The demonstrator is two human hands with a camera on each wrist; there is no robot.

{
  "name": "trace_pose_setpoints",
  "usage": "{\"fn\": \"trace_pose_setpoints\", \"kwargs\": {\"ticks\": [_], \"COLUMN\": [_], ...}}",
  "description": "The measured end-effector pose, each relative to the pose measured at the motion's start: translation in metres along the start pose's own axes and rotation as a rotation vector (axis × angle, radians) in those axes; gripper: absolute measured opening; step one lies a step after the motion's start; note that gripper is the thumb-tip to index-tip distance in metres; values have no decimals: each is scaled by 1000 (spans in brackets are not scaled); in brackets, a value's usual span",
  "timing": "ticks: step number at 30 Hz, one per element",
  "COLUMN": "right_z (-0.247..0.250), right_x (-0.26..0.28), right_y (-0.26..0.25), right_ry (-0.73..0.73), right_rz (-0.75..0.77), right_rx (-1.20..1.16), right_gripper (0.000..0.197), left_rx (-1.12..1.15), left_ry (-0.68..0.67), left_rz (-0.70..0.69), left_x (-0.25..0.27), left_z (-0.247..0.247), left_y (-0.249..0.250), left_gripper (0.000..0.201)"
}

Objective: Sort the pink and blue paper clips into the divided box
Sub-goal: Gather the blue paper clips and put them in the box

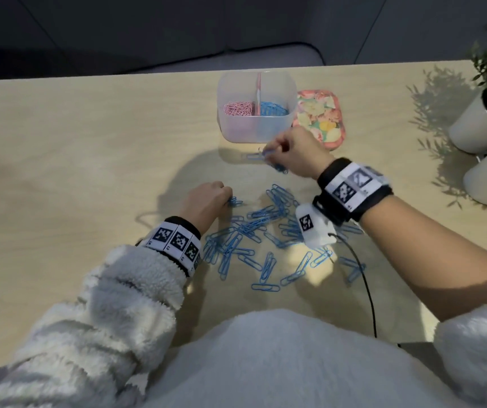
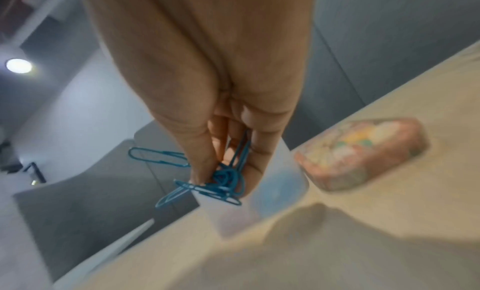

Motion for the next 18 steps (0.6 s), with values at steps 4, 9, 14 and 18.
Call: {"fn": "trace_pose_setpoints", "kwargs": {"ticks": [4,9,14,18], "right_z": [53,70,63,58], "right_x": [-36,-84,-98,-99], "right_y": [-5,-15,-21,-25], "right_ry": [189,145,83,90], "right_rz": [-135,-253,-249,-285], "right_rx": [76,290,314,272], "right_gripper": [7,25,35,24], "left_rx": [36,154,291,439], "left_ry": [36,105,258,483], "left_rz": [20,18,-7,24], "left_x": [-3,-7,-28,-61], "left_z": [1,10,40,76], "left_y": [1,9,30,47], "left_gripper": [23,20,18,20]}}
Point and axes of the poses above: each hand's wrist, its own x-axis away from the middle knuckle, its own z-axis out of the back of the hand, y = z × x, the point moved 1 cm from there along -x, towards the middle knuckle, and after that the axes turned 9 degrees about x, right-handed, at the moved point
